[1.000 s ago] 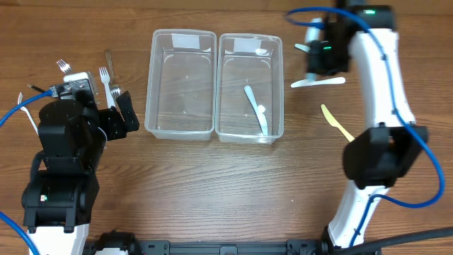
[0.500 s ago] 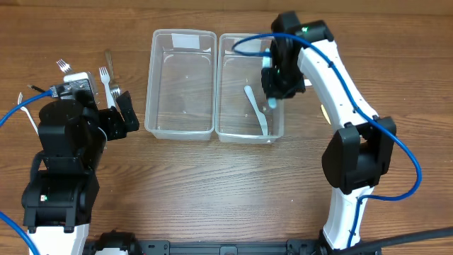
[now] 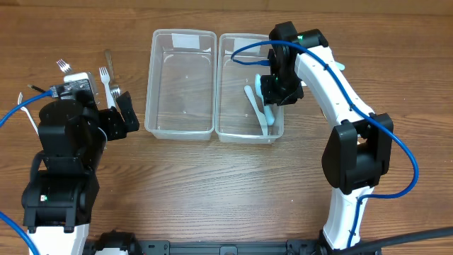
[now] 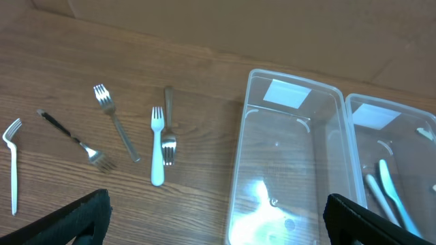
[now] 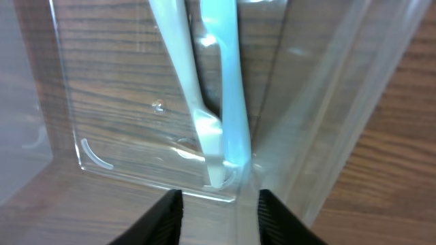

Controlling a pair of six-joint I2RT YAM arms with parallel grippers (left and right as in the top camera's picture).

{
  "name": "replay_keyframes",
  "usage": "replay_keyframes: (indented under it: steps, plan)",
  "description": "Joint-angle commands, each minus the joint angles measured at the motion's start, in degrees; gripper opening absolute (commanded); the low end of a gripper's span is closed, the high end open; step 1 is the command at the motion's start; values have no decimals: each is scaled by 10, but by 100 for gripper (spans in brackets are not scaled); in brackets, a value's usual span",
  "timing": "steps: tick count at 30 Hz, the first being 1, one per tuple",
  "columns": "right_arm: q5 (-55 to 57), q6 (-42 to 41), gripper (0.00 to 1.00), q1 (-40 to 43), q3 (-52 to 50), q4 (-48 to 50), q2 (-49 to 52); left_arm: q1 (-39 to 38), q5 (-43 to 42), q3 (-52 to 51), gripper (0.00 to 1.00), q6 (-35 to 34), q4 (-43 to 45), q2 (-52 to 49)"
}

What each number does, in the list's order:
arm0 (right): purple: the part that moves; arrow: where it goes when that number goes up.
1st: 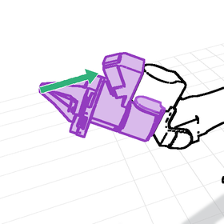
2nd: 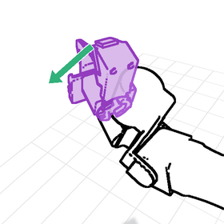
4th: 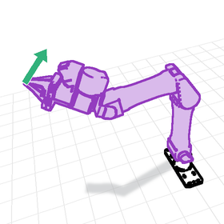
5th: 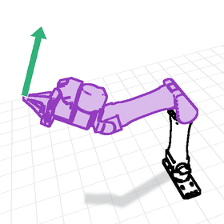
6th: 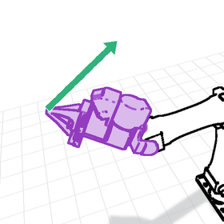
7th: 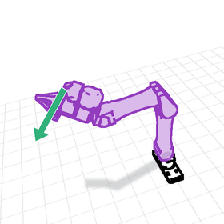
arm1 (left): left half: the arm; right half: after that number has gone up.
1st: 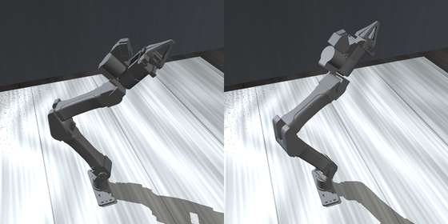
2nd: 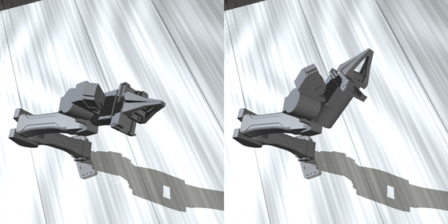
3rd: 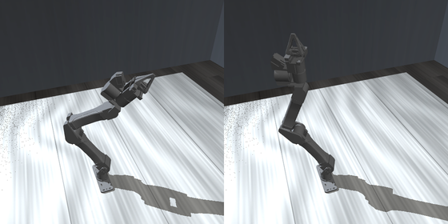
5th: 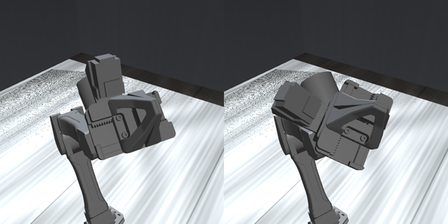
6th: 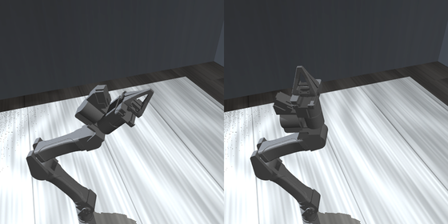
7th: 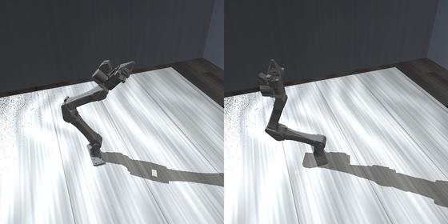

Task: Pack container
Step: 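Release the light-blue spoon into the container and withdraw right gripper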

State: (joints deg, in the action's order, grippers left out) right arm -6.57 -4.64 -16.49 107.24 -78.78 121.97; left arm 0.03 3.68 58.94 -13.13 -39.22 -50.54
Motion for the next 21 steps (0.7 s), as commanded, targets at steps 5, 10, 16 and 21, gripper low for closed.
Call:
replay_keyframes:
  steps: [5,10,16,21]
  plan:
    - [12,-10,42,2,146,4,-20,3,-7,14,100,12,1,-1]
    - [87,-108,43,38,337,-43,-20,3,-7,14,100,14,1,-1]
    - [90,-106,56,161,480,-180,-20,3,-7,14,100,14,0,-1]
    - [-43,-63,60,264,460,-183,-26,3,-7,14,100,14,0,-1]
